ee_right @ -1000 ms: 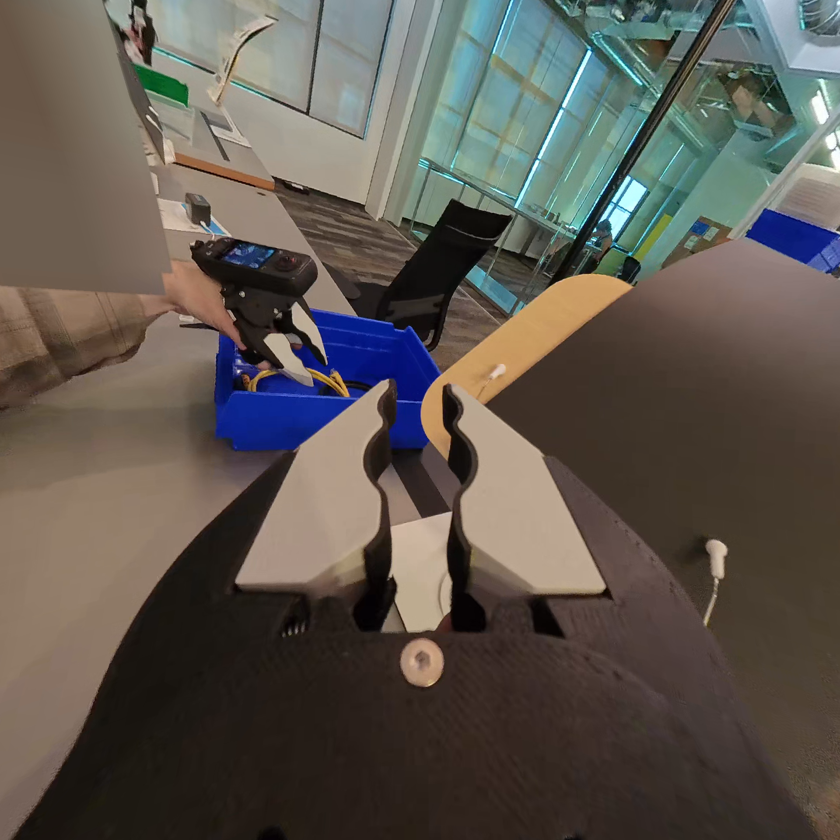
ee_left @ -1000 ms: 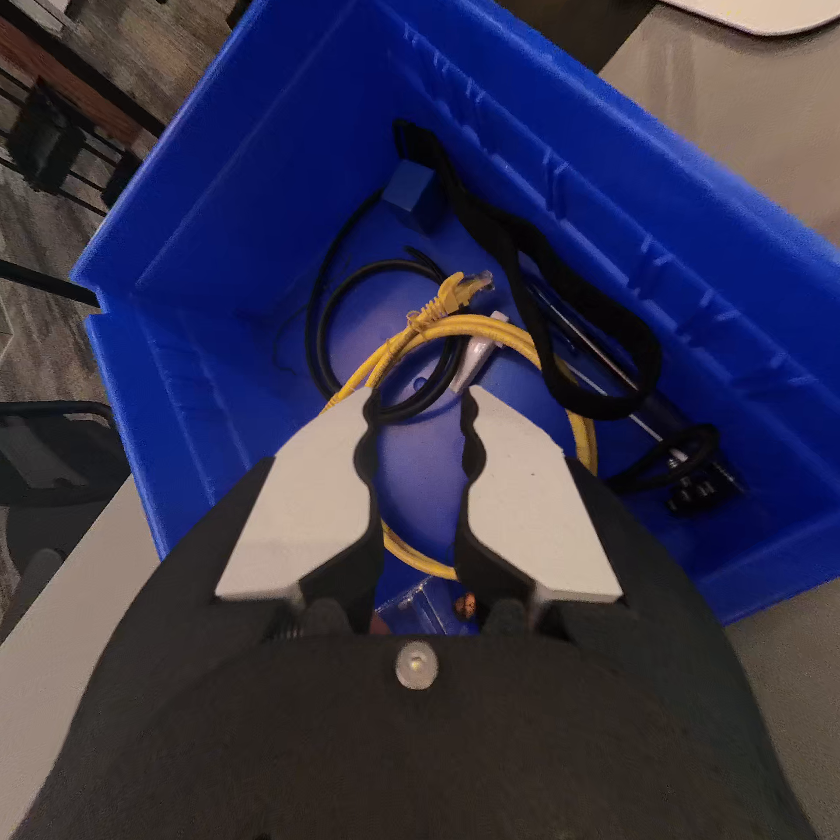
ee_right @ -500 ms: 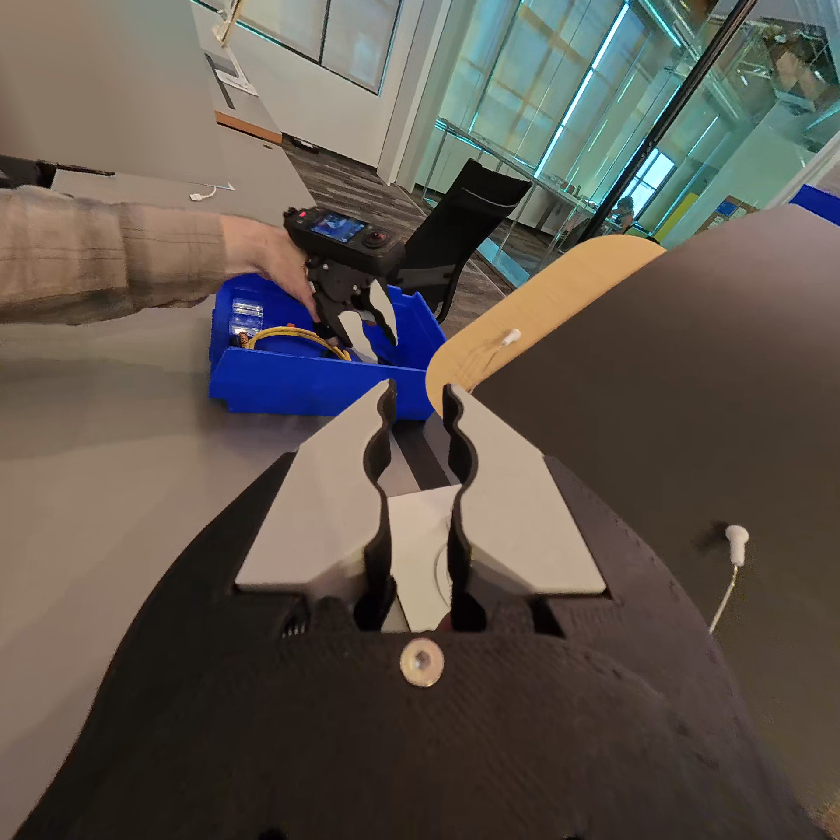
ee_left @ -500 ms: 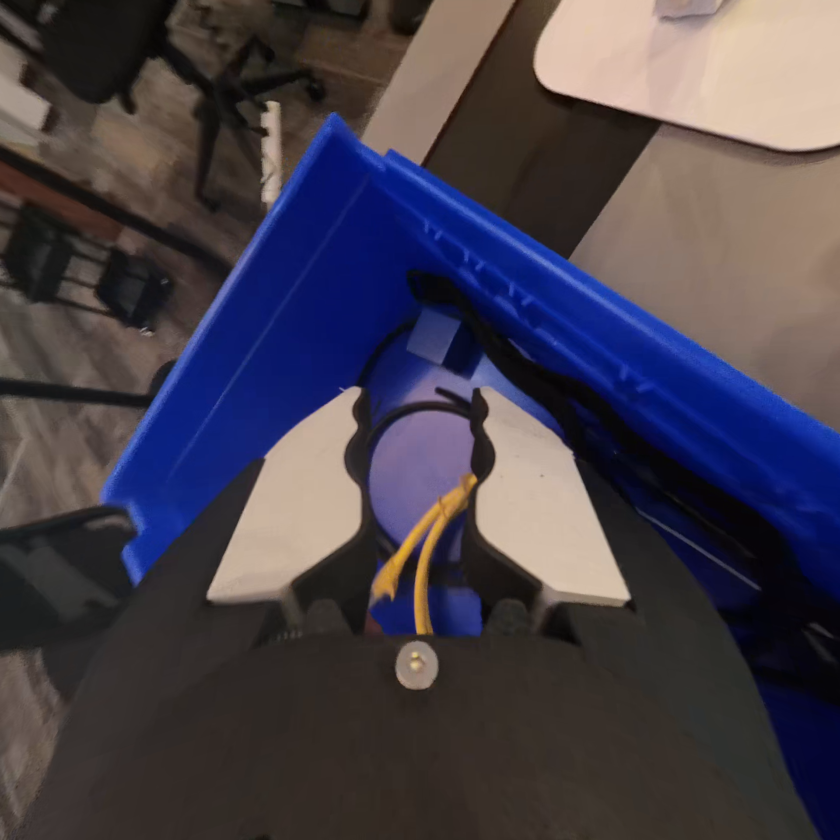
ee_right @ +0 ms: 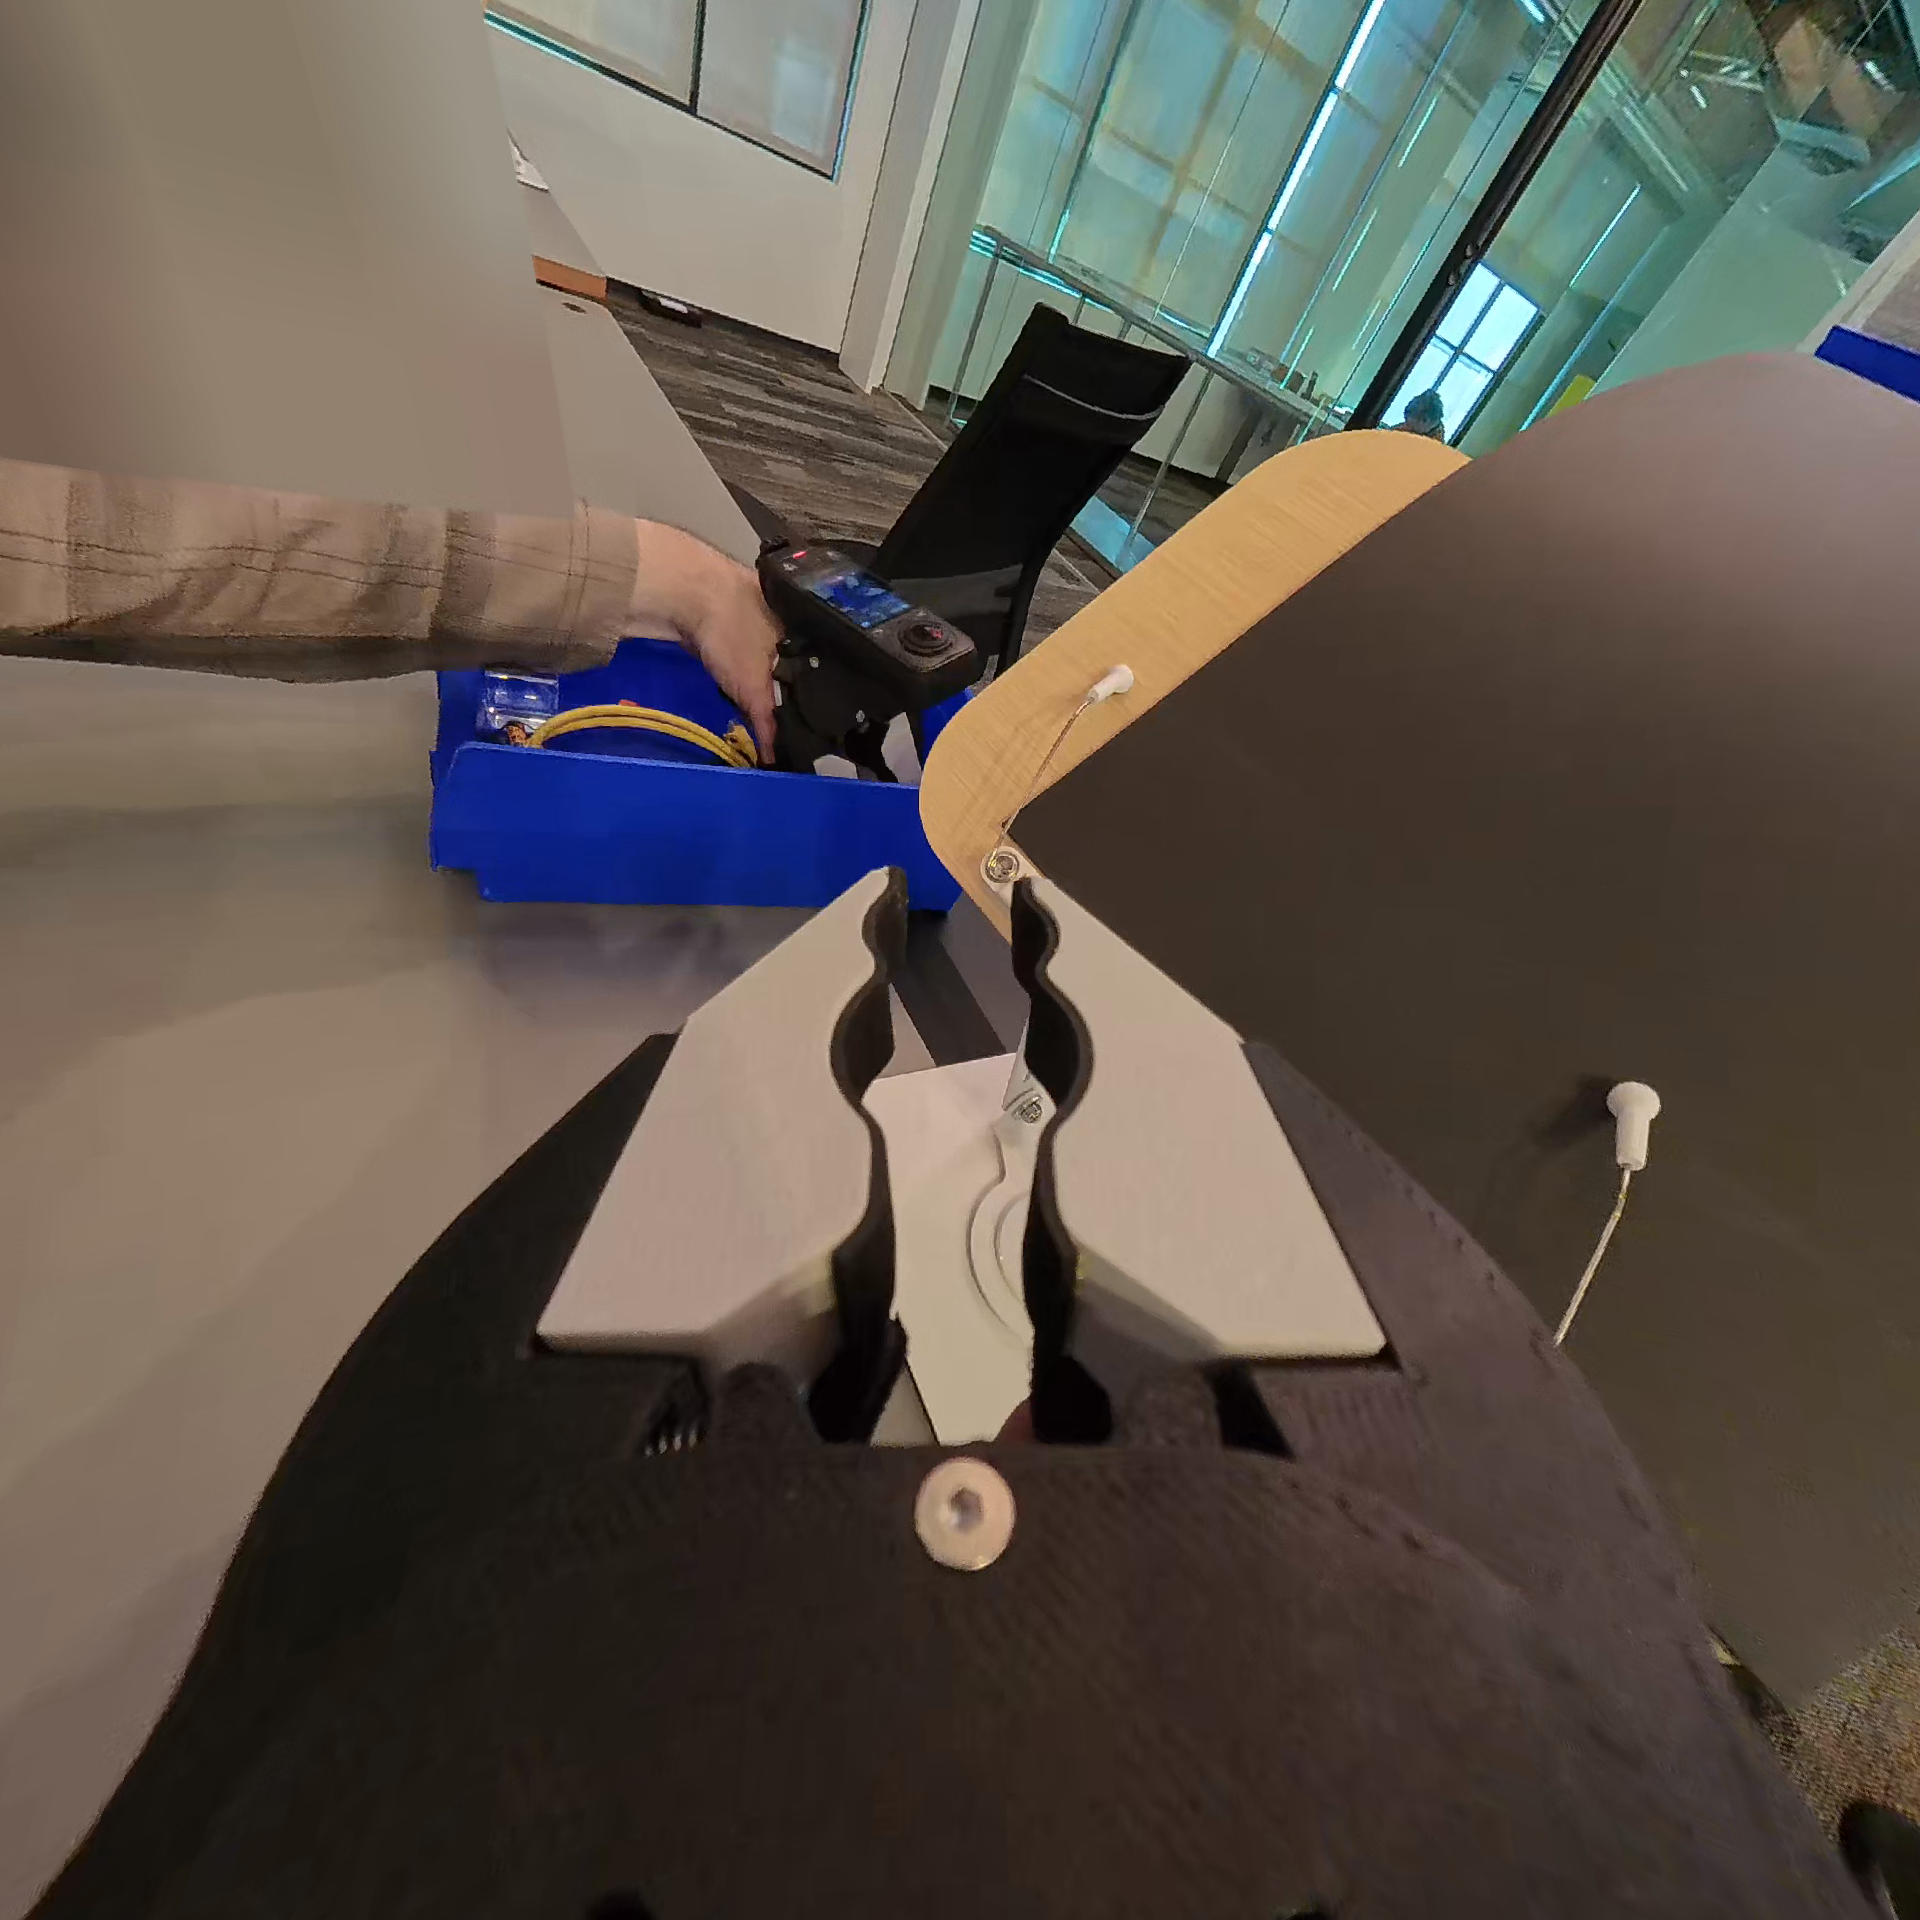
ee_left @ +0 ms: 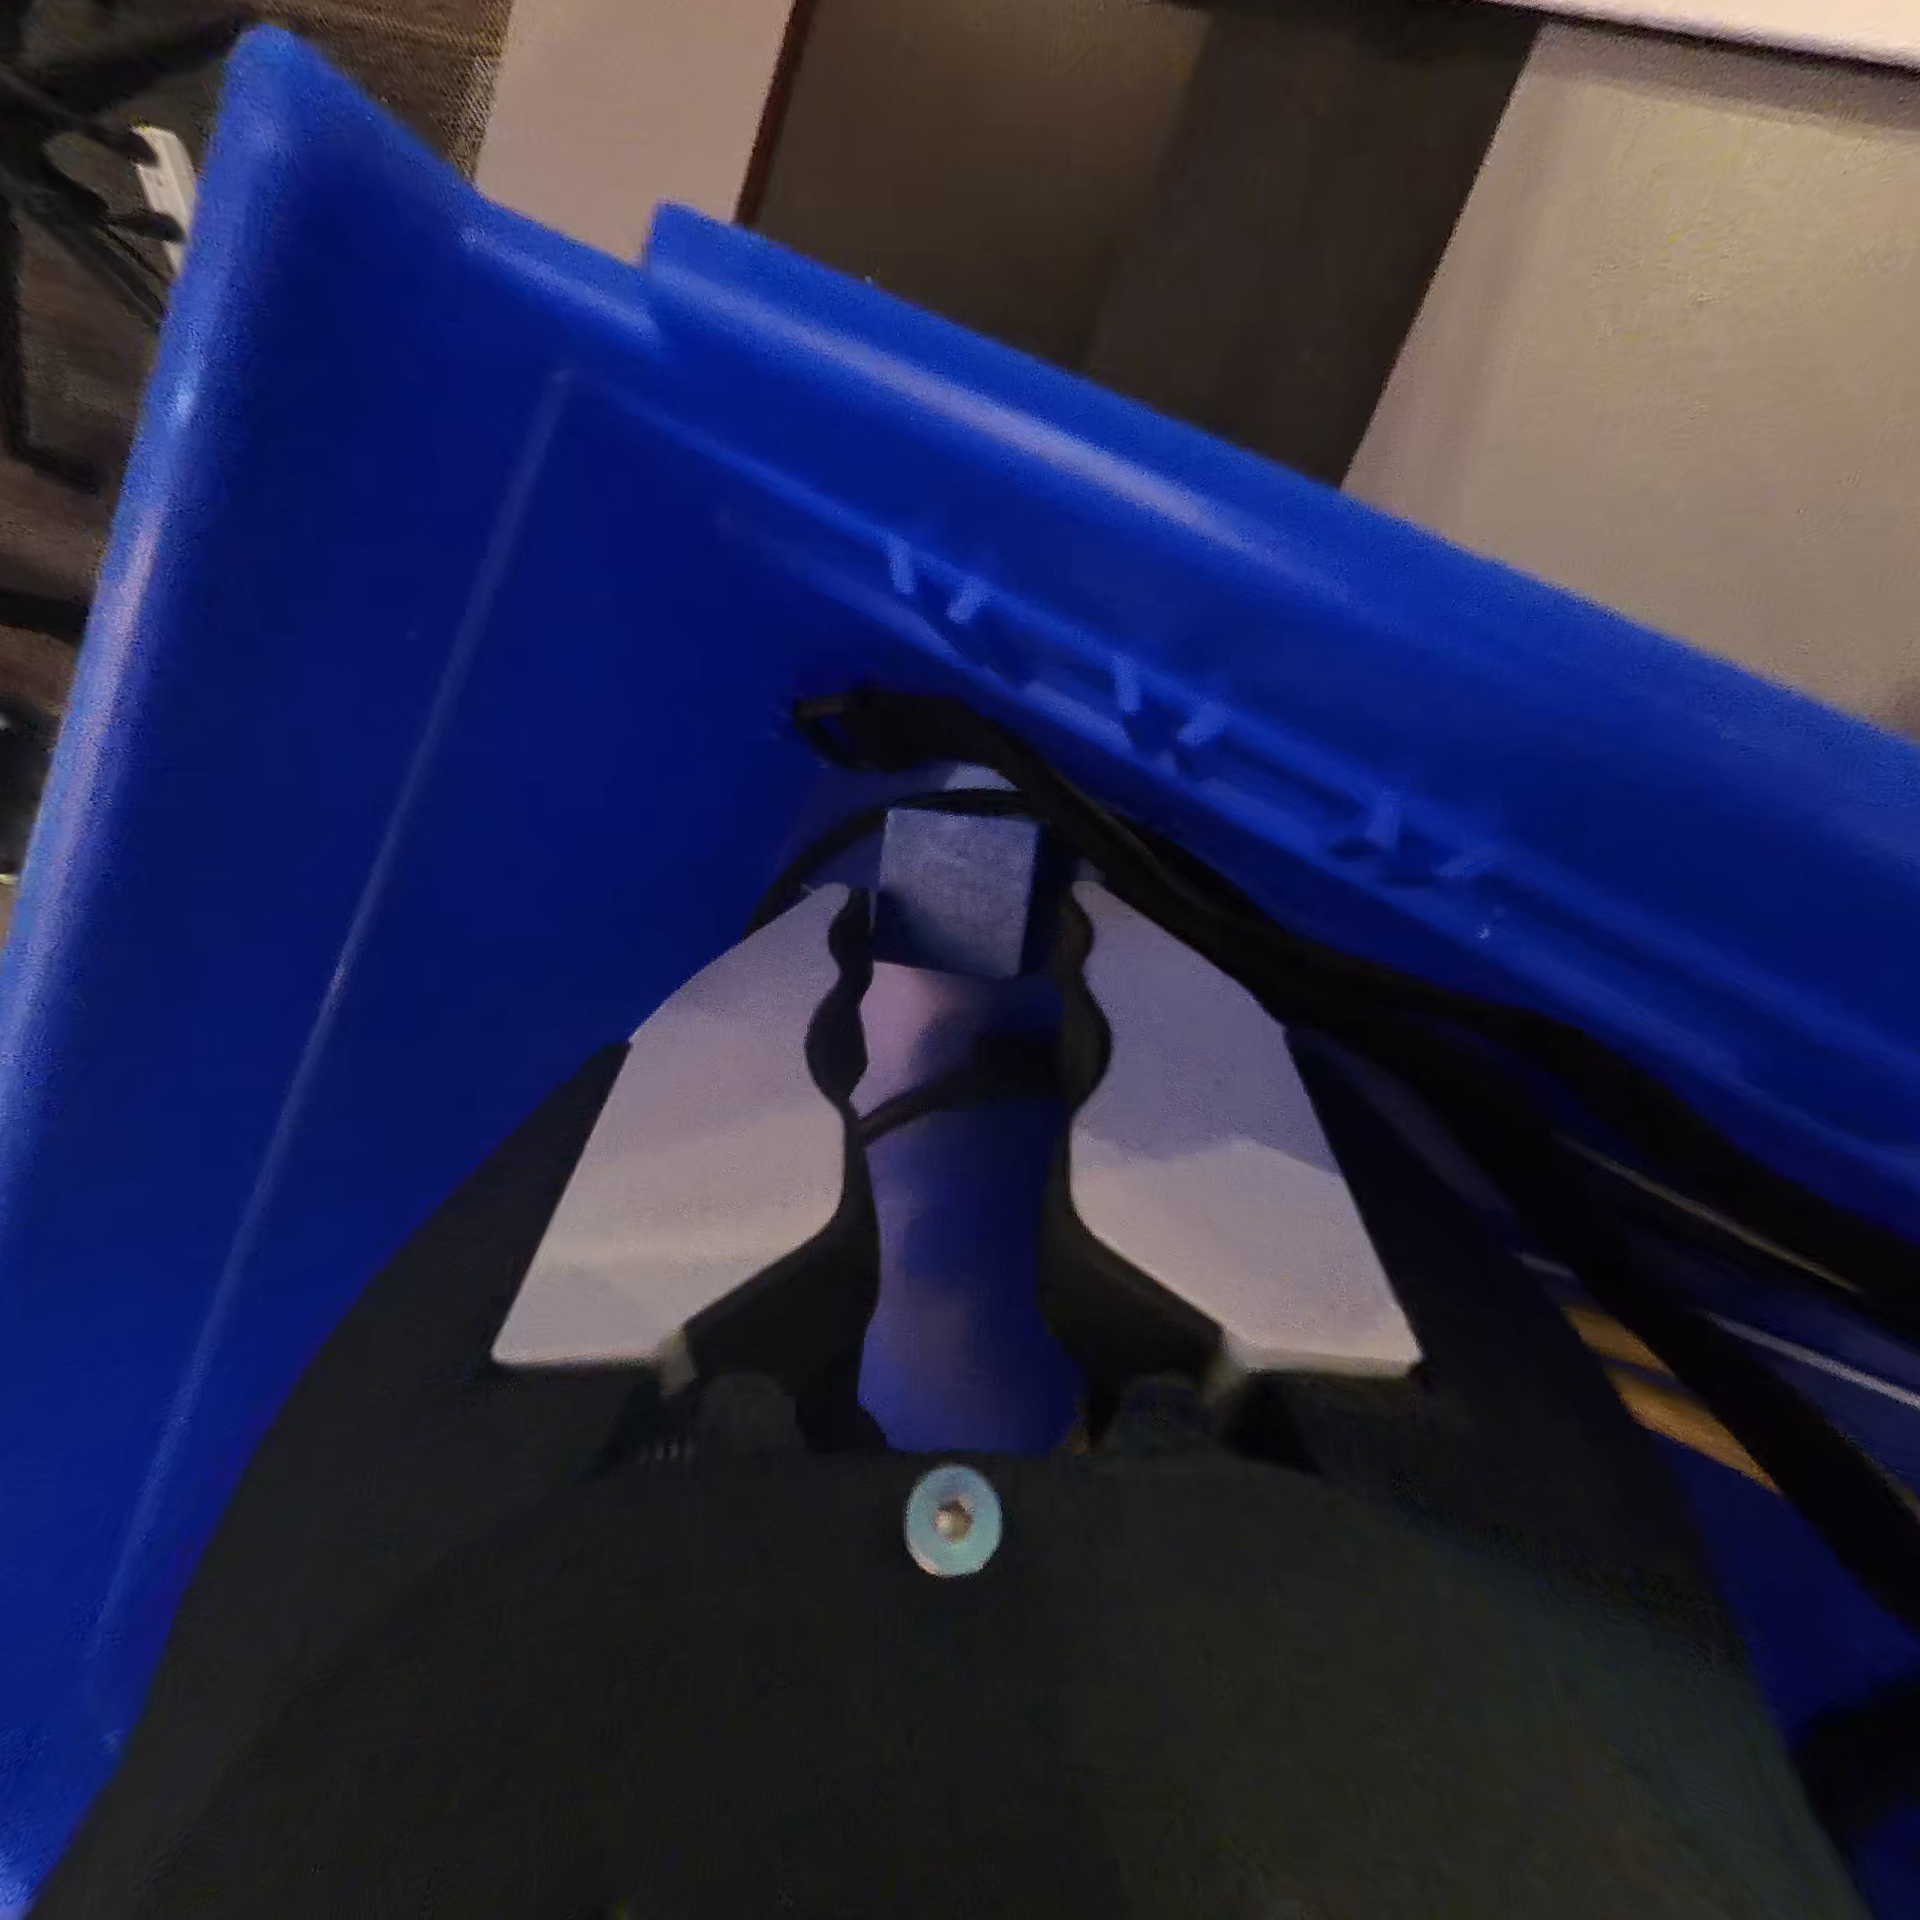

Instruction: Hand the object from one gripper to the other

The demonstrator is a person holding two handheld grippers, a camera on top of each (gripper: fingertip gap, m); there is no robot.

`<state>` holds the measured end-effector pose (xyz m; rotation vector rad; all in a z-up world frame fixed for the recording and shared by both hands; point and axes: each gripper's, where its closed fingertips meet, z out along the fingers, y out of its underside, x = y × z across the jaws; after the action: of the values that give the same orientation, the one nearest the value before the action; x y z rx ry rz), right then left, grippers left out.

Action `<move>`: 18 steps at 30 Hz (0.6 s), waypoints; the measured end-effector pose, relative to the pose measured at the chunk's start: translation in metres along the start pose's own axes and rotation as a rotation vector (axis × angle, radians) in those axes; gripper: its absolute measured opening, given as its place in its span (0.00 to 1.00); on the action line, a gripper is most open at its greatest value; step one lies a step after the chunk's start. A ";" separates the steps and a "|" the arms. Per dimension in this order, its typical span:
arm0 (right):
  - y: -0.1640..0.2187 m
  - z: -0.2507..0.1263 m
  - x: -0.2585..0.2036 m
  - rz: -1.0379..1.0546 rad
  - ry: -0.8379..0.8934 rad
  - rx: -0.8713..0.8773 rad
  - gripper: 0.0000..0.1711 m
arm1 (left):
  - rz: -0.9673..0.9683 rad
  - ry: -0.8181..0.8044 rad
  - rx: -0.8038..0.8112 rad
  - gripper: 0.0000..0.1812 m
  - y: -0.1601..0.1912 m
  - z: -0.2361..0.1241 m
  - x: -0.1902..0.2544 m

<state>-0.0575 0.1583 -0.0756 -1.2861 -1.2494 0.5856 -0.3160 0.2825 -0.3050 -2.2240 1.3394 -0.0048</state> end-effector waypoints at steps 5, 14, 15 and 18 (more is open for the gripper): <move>-0.001 0.000 -0.002 -0.006 -0.007 0.002 0.10 | -0.049 -0.061 0.012 0.17 0.003 -0.008 -0.007; -0.023 0.002 -0.022 -0.072 -0.048 0.073 0.14 | -0.220 -0.314 0.410 0.16 -0.037 -0.135 0.001; -0.028 0.002 -0.028 -0.089 -0.059 0.084 0.15 | -0.238 -0.298 0.510 0.17 -0.053 -0.154 0.013; -0.044 0.005 -0.044 -0.136 -0.068 0.127 0.18 | -0.243 -0.261 0.761 0.16 -0.096 -0.204 0.052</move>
<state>-0.0884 0.1096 -0.0517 -1.0747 -1.3230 0.6053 -0.2660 0.1843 -0.1012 -1.6431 0.7416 -0.2590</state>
